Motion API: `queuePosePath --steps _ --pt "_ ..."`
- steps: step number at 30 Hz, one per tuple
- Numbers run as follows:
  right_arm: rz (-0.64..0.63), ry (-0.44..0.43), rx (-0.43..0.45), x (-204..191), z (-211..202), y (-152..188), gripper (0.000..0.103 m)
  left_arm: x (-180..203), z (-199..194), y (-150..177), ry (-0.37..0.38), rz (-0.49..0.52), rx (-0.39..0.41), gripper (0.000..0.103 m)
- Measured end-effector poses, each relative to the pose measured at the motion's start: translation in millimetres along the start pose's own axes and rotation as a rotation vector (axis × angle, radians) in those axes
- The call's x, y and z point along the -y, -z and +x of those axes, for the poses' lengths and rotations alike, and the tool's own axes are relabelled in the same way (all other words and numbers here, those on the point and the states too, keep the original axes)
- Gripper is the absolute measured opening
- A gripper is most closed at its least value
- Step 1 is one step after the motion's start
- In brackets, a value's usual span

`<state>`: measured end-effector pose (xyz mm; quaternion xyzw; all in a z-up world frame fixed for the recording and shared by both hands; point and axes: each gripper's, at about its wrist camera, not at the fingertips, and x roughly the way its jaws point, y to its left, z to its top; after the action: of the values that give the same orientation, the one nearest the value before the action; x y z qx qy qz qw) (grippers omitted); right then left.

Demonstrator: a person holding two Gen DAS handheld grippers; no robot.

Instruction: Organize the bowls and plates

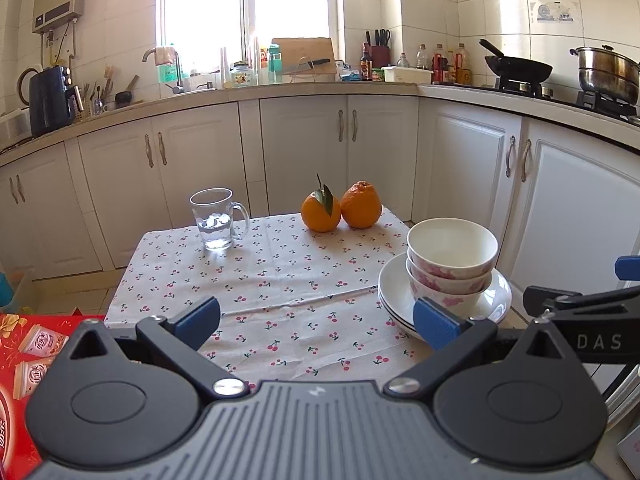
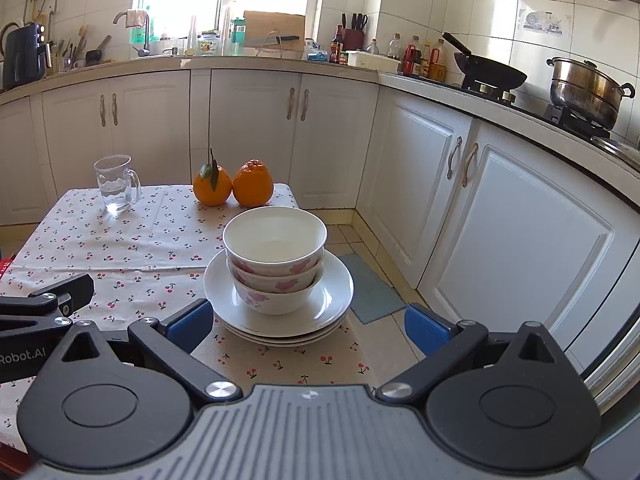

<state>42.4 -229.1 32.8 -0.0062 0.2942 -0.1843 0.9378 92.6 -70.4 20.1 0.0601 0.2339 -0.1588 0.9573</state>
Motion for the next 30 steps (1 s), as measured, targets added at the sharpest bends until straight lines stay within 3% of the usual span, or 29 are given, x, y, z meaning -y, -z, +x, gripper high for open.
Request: queuePosePath --steps 30 --pt "-0.001 0.008 0.019 -1.2 -2.7 -1.5 0.103 -1.3 -3.1 -1.2 -0.003 -0.018 0.000 0.102"
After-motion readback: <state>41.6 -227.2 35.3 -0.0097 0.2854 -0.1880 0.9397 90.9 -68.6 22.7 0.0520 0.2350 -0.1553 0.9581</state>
